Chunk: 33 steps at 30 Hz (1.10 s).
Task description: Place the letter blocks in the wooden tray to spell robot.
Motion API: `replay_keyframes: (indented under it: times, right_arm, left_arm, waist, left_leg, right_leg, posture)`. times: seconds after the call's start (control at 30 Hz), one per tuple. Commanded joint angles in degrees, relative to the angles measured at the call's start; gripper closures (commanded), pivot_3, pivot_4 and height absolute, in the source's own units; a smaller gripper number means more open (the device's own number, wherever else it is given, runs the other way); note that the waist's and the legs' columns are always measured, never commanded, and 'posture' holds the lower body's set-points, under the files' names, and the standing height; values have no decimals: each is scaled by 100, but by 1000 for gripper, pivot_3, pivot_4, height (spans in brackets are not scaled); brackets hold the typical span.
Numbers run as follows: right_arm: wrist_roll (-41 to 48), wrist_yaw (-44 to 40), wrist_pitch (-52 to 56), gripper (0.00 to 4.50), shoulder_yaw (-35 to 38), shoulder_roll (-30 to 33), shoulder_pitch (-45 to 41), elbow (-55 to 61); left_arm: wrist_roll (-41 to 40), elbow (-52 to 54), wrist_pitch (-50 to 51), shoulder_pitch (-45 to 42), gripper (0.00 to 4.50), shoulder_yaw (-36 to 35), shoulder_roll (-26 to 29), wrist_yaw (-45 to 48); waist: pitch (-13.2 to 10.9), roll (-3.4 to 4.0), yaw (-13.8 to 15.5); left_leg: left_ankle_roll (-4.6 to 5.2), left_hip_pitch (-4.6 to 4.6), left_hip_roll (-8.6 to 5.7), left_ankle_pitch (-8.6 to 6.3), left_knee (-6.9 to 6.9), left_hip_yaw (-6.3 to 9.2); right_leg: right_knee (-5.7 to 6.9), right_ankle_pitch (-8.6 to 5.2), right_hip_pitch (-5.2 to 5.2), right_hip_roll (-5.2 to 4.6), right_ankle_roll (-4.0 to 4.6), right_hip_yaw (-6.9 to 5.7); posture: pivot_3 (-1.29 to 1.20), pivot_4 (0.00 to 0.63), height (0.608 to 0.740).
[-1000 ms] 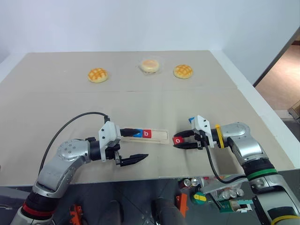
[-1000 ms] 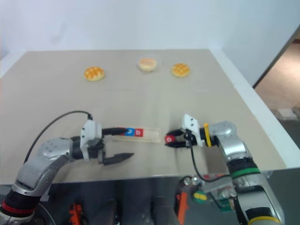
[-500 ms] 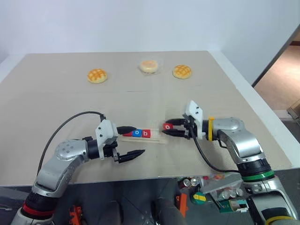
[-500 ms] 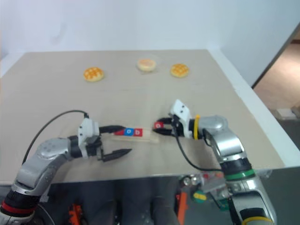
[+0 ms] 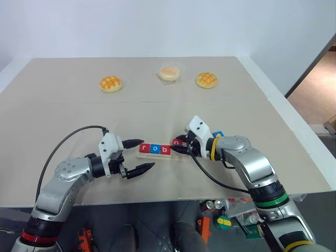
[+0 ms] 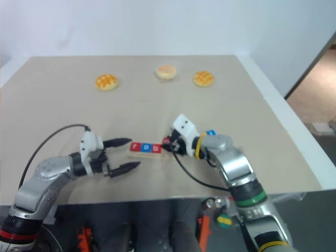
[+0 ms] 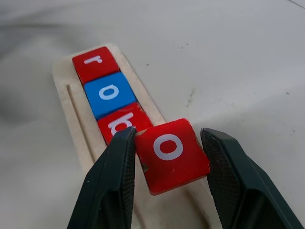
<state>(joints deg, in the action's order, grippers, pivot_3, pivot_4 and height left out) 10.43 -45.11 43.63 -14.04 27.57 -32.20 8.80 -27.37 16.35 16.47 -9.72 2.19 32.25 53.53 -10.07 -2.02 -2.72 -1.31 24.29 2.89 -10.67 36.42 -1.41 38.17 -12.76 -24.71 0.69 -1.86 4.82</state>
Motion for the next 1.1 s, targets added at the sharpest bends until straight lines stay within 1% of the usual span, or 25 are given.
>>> replay_keyframes:
  times: [0.03,0.17,0.37,0.7,1.1]
  right_arm:
    - [36,-144,-97,2929,-49,160,36,318]
    - [75,-192,-128,2929,-103,174,91,368]
    - [-42,-57,-299,2929,-235,-24,17,116]
    - [-174,-154,-611,2929,-326,76,128,-80]
    - [-220,-277,-826,2929,-400,39,94,-184]
  left_arm:
    - [-83,96,-25,-39,0,-79,10,68]
    - [-61,84,-29,-68,0,-62,-5,88]
    - [-49,114,-21,-84,0,-35,-9,92]
    - [-96,219,37,-58,0,-25,-7,87]
    - [-85,239,56,-63,0,-6,-6,70]
  waist:
    - [0,0,0]
    - [0,0,0]
    - [0,0,-4]
    - [0,0,-3]
    - [0,-1,-2]
  left_leg:
    - [0,0,0,0,0,0]
    - [0,0,0,0,-1,0]
    - [0,0,1,0,-1,-1]
    - [0,2,1,0,-1,-4]
    - [0,2,1,0,-1,-4]
  right_leg:
    - [0,1,-1,0,-1,0]
    - [0,1,-1,0,-2,0]
    - [0,3,-4,1,-1,1]
    - [0,2,-6,1,-1,1]
    - [0,2,-6,1,-1,2]
  posture:
    - [0,150,739]
    - [0,150,739]
    - [0,150,739]
    - [0,150,739]
    - [0,150,739]
